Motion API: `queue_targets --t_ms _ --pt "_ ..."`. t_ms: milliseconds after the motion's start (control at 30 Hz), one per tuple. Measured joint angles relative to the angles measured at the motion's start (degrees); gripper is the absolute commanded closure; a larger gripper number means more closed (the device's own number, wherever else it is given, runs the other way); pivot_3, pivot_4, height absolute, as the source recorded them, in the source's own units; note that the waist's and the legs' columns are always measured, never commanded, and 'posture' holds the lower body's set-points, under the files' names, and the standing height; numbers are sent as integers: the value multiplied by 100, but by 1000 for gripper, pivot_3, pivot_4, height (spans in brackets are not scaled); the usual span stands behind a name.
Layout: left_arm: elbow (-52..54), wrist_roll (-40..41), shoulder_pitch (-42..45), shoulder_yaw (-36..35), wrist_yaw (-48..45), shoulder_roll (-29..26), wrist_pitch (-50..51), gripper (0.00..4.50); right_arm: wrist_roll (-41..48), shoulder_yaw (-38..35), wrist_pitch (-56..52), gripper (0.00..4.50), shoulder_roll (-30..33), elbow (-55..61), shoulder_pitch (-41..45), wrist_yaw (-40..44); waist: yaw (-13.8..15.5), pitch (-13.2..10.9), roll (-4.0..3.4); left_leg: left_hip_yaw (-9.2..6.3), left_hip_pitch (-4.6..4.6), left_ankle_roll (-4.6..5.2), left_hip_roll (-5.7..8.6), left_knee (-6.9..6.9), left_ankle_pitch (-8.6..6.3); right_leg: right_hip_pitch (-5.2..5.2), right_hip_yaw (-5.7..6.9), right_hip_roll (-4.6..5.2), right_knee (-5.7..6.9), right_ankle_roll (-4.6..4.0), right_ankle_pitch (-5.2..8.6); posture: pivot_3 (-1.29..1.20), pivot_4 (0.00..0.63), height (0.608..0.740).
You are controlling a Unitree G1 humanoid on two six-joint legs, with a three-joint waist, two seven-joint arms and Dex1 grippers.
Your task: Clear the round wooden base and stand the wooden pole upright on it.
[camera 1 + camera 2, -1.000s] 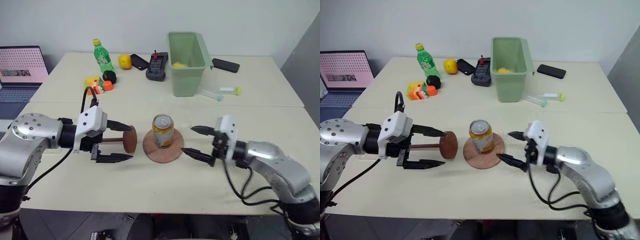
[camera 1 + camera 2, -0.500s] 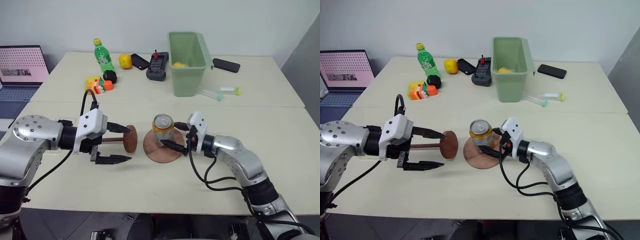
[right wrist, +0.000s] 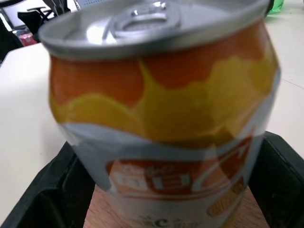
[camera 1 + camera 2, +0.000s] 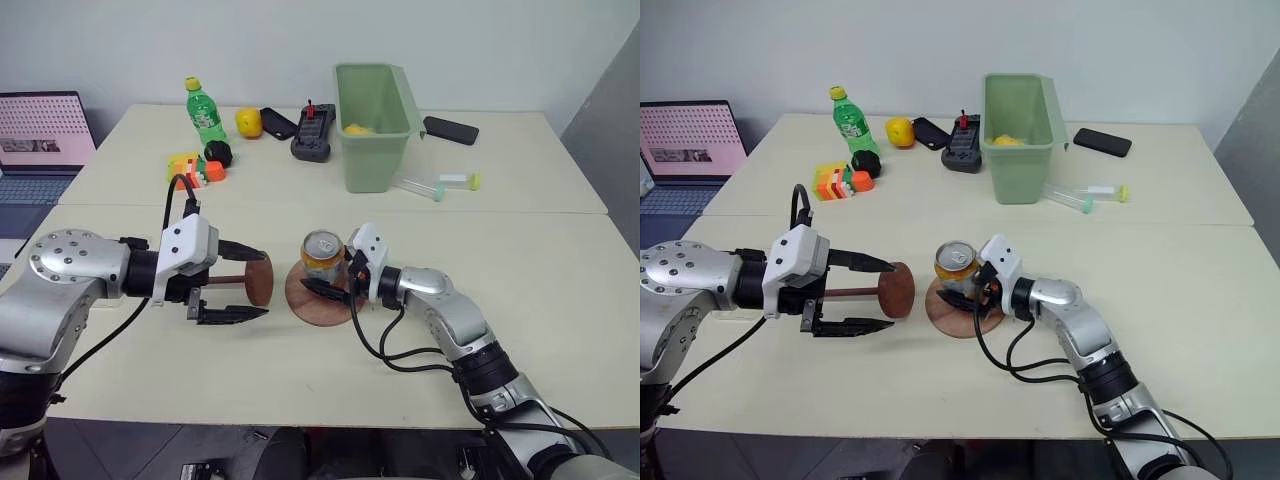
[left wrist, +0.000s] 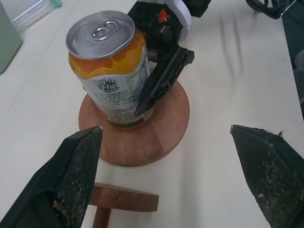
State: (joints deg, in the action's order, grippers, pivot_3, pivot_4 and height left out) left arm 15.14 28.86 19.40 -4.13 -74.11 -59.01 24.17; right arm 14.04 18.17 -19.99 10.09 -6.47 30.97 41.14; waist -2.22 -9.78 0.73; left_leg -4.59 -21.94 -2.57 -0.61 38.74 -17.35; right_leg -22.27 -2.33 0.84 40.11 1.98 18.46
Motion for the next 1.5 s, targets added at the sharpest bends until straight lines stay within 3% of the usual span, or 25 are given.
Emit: queue_targets --t_ms 167,400,700,900,967,1033,1067,1500 --pt "39 46 280 133 101 264 202 0 -42 -210 -62 925 331 589 -193 -83 19 -1 -1 0 -7 -1 3 1 0 -2 -1 4 -3 0 0 0 150 740" --pt "-31 196 1238 719 314 1264 482 0 54 -1530 -445 927 1013 1876 -725 -798 77 -1 1 -1 -15 -1 19 9 1 2 2 18 -6 1 -1 0 150 740" --pt "-1572 -878 2589 2214 814 3432 -114 0 -84 -4137 -230 927 1339 1813 -2321 -2340 115 0 1 20 -22 -1 65 7 1 2 -3 20 -8 2 0 0 150 740" --pt "-2779 -1605 3031 2554 1233 4297 -642 0 -46 -4519 -10 927 1016 1512 -2810 -2693 -101 1 -11 20 4 3 65 0 1 -2 -30 17 18 3 0 0 150 740" --pt "-2892 -1671 3125 2589 1277 4447 -733 0 -44 -4512 53 927 958 1512 -2820 -2762 -102 6 -18 19 4 3 68 1 1 -1 -31 18 19 3 1 0 150 740" --pt "-2959 -1746 3138 2589 1282 4528 -755 0 -7 -4516 79 224 926 1512 -2827 -2809 -97 9 -25 17 3 2 71 1 1 -1 -30 20 19 6 2 0 150 740" --pt "-3000 -1769 3138 2589 1280 4551 -755 0 39 -4519 89 88 899 1512 -2826 -2847 -94 9 -25 15 2 2 71 2 1 -1 -28 20 19 6 2 0 150 740" --pt "-2835 -1782 3078 2541 1146 4384 -687 0 297 -4636 49 88 866 2303 -2970 -3212 -58 10 -28 12 1 0 75 5 3 1 -28 25 19 7 3 0 150 740"
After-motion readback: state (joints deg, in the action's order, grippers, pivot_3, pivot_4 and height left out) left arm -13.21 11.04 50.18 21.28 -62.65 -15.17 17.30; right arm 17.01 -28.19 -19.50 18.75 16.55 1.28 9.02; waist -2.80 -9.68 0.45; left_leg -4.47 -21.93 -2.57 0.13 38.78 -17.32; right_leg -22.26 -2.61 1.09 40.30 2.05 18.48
